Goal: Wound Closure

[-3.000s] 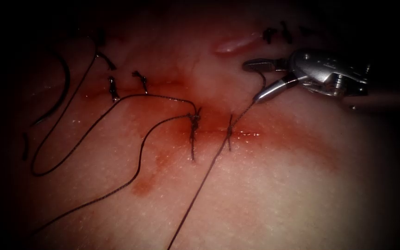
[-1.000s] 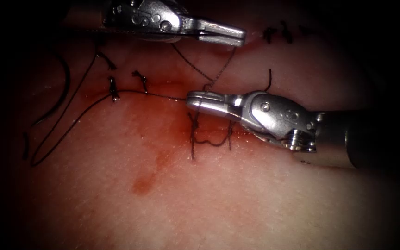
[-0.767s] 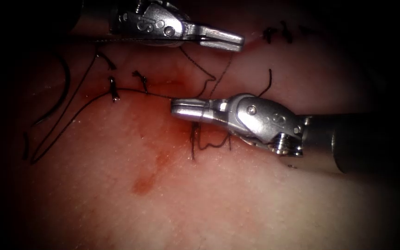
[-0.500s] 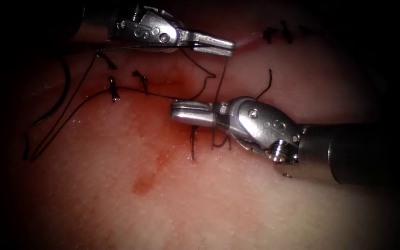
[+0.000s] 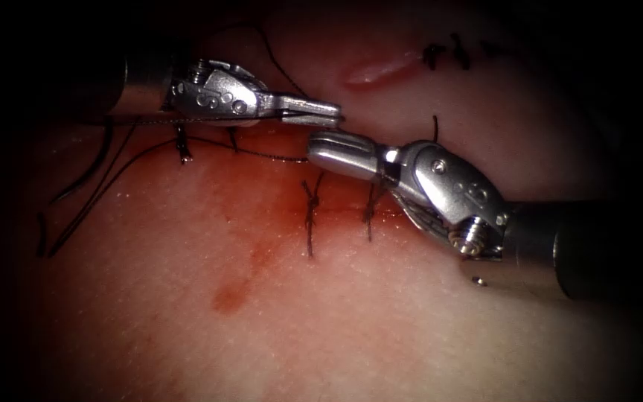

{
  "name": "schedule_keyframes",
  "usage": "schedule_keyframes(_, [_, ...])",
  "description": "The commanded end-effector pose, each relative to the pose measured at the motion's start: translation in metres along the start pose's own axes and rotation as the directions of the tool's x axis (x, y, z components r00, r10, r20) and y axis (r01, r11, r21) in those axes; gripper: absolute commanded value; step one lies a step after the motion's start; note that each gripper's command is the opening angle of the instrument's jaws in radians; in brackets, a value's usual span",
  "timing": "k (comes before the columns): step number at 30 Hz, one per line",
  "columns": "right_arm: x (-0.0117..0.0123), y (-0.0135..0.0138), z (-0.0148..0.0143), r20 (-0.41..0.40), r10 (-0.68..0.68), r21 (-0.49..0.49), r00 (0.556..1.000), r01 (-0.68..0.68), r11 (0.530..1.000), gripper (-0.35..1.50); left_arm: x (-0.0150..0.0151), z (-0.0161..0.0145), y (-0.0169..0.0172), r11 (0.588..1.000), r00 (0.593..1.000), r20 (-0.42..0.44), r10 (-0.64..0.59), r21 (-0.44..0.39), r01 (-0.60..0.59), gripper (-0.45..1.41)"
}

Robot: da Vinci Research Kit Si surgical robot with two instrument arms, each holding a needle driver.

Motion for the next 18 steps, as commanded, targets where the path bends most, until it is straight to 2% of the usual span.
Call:
schedule_keyframes(1, [-0.0006, -0.0002, 0.0005, 0.013, 0.021, -0.046, 1.000, -0.021, 0.999, 0.46, -0.0004, 0.0006, -0.0002, 1.000, 1.000, 0.002, 0.000, 0.004, 0.000, -0.45])
schedule_keyframes(2, [-0.0007, -0.0002, 0.0004, 0.023, 0.063, -0.072, 0.998, -0.061, 0.996, 0.36, -0.0003, 0.0006, 0.0001, 1.000, 1.000, 0.003, 0.002, 0.006, -0.002, -0.45])
schedule_keyframes(5, [-0.0009, -0.0001, -0.0002, 0.037, 0.189, -0.243, 0.981, -0.175, 0.954, 0.09, 0.0002, 0.0013, 0.0015, 1.000, 1.000, 0.010, 0.008, 0.012, -0.008, -0.45])
schedule_keyframes(7, [-0.0007, 0.0000, -0.0008, 0.024, 0.275, -0.306, 0.961, -0.255, 0.917, 0.07, 0.0007, 0.0020, 0.0026, 1.000, 1.000, 0.022, 0.008, 0.012, -0.008, -0.45])
schedule_keyframes(12, [-0.0005, 0.0001, -0.0021, 0.030, 0.346, -0.417, 0.938, -0.303, 0.857, 0.16, 0.0020, 0.0039, 0.0047, 1.000, 0.999, 0.037, 0.018, 0.010, -0.019, -0.45])
schedule_keyframes(13, [-0.0006, 0.0001, -0.0023, 0.034, 0.365, -0.437, 0.930, -0.315, 0.843, 0.21, 0.0024, 0.0043, 0.0049, 1.000, 0.999, 0.034, 0.019, 0.008, -0.019, -0.45])
schedule_keyframes(15, [-0.0010, 0.0000, -0.0029, 0.039, 0.398, -0.491, 0.917, -0.329, 0.806, 0.51, 0.0030, 0.0048, 0.0050, 1.000, 0.999, 0.030, 0.018, 0.007, -0.018, -0.45])
schedule_keyframes(16, [-0.0012, -0.0001, -0.0033, 0.040, 0.415, -0.508, 0.909, -0.339, 0.792, 0.57, 0.0034, 0.0052, 0.0049, 1.000, 0.999, 0.030, 0.017, 0.008, -0.017, -0.45])
schedule_keyframes(18, [-0.0017, -0.0003, -0.0040, 0.032, 0.444, -0.544, 0.895, -0.357, 0.759, 0.54, 0.0039, 0.0058, 0.0048, 1.000, 0.999, 0.029, 0.015, 0.010, -0.016, -0.45])
